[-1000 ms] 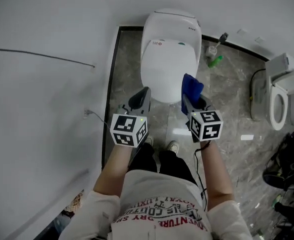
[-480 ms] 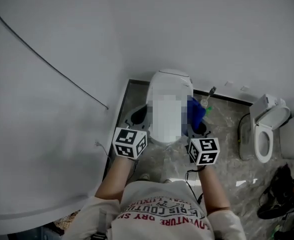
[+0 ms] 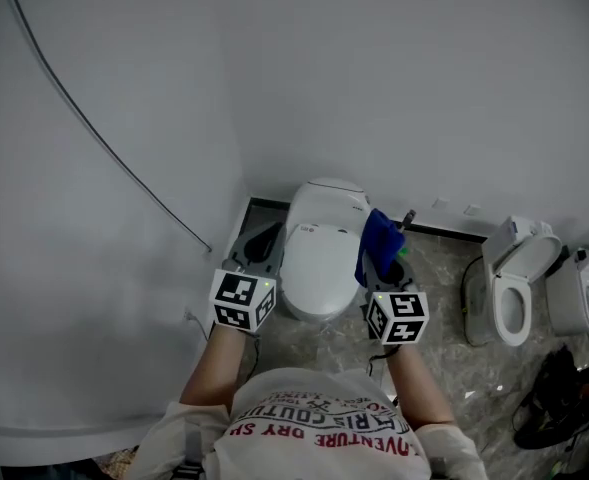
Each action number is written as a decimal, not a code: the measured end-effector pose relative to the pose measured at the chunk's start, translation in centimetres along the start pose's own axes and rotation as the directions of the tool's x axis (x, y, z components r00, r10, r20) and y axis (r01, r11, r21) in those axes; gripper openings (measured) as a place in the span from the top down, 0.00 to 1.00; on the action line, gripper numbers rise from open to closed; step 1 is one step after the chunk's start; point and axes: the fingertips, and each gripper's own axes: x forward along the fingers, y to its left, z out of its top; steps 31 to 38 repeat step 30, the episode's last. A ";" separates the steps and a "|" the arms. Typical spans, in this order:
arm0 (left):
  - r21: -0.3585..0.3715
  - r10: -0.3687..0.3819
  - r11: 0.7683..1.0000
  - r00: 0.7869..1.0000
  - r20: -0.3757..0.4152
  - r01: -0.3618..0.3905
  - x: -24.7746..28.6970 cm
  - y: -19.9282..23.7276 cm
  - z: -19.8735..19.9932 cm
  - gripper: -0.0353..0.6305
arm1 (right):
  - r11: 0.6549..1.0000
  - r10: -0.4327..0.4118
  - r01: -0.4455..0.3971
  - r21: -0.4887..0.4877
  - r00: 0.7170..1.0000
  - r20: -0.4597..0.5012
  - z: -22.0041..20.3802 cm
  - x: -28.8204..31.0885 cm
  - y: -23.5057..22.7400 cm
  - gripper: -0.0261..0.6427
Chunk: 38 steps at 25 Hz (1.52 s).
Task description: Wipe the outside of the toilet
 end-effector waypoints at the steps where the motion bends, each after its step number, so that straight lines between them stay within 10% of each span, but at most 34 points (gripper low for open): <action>1: 0.002 0.007 1.000 1.000 -0.002 -0.007 0.1 0.3 -0.1 0.94 | 1.000 0.000 0.000 0.000 1.000 -0.003 -0.2 0.1 0.2 0.85; 38: -0.040 -0.025 0.999 0.998 -0.061 0.022 3.2 -1.3 -3.4 0.94 | 0.999 0.023 -0.022 0.029 0.999 -0.039 -1.1 2.3 -0.7 0.85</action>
